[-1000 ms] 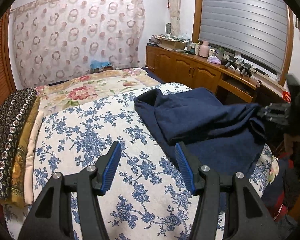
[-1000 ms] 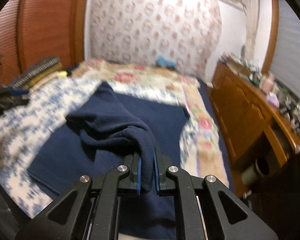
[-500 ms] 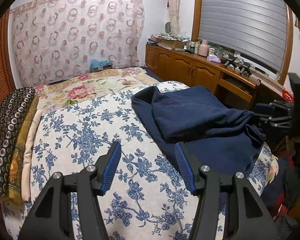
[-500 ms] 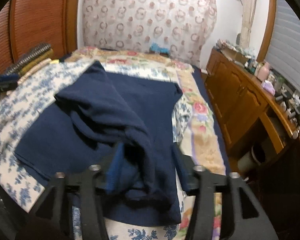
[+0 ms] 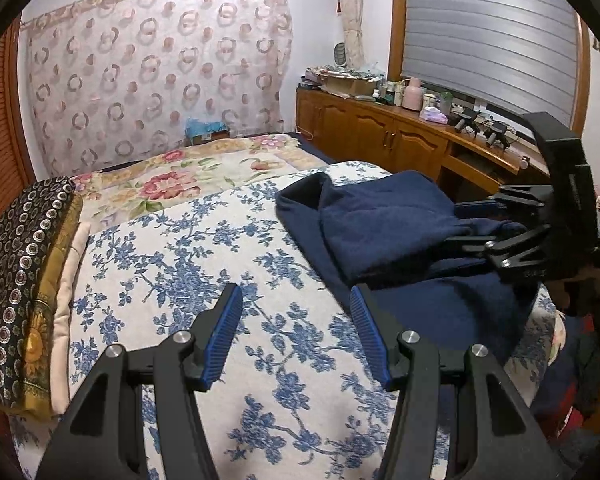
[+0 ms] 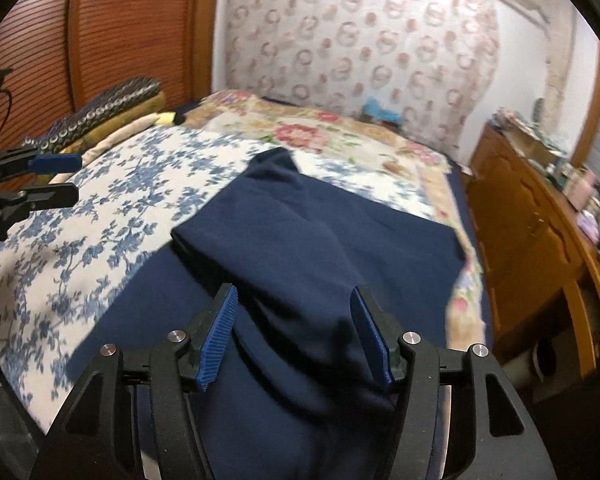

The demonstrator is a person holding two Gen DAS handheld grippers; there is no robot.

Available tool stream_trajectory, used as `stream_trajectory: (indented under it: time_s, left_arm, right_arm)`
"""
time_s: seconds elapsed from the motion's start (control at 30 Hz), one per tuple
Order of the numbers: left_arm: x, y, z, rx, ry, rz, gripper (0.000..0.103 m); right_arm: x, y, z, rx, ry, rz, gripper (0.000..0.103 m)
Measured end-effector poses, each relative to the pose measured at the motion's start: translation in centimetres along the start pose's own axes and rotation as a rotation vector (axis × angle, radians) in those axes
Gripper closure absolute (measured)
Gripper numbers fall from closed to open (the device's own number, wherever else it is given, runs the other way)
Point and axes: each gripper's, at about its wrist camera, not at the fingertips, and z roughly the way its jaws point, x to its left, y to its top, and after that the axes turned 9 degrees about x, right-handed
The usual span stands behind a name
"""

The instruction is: Fold small clothes

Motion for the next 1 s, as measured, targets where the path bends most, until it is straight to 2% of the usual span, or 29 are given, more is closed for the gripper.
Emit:
stream_trajectory:
  time_s: [0.17, 0.4, 0.6, 0.73, 0.77, 0.8, 0.87, 0.9, 1.0]
  left_arm:
    - [1.0, 0.3, 1.1, 0.019, 0.005, -0.011, 0.048]
    - [2.2, 1.1, 2.6, 0.045, 0.007, -0.017, 0.048]
    - [2.7, 1.5, 3.7, 0.069, 0.005, -0.012, 0.048]
    - [2.8, 1.6, 4.4, 0.086, 0.002, -0.008, 0.048]
    - [2.8, 1.8, 4.5, 0.088, -0.001, -0.007, 0.048]
    - [2.8, 1.9, 4.7, 0.091, -0.005, -0.007, 0.048]
    - [2.8, 2.1, 5.1, 0.097, -0.009, -0.006, 0.048]
    - [2.8, 2.3, 5.4, 0.102, -0.011, -0.004, 0.048]
    - [2.6, 2.7, 5.8, 0.112, -0.015, 0.005, 0.048]
  right_arm:
    - [1.8, 2.0, 2.8, 0.045, 0.067, -0.063, 0.043]
    - [3.0, 2.9, 5.2, 0.098, 0.126, -0.107, 0.043]
    - [3.2, 2.9, 6.7, 0.123, 0.125, -0.138, 0.038]
    - [2.9, 2.9, 6.7, 0.114, 0.137, -0.128, 0.039]
    - [2.8, 2.9, 6.7, 0.109, 0.127, -0.126, 0.053]
    - [2.6, 2.9, 6.6, 0.105, 0.121, -0.13, 0.072]
    - [1.9, 3.0, 6.4, 0.102, 0.144, -0.112, 0.087]
    - [1.6, 3.1, 6.2, 0.097, 0.143, -0.101, 0.092]
    - [0.0, 3.7, 4.4, 0.037, 0.145, -0.045, 0.093]
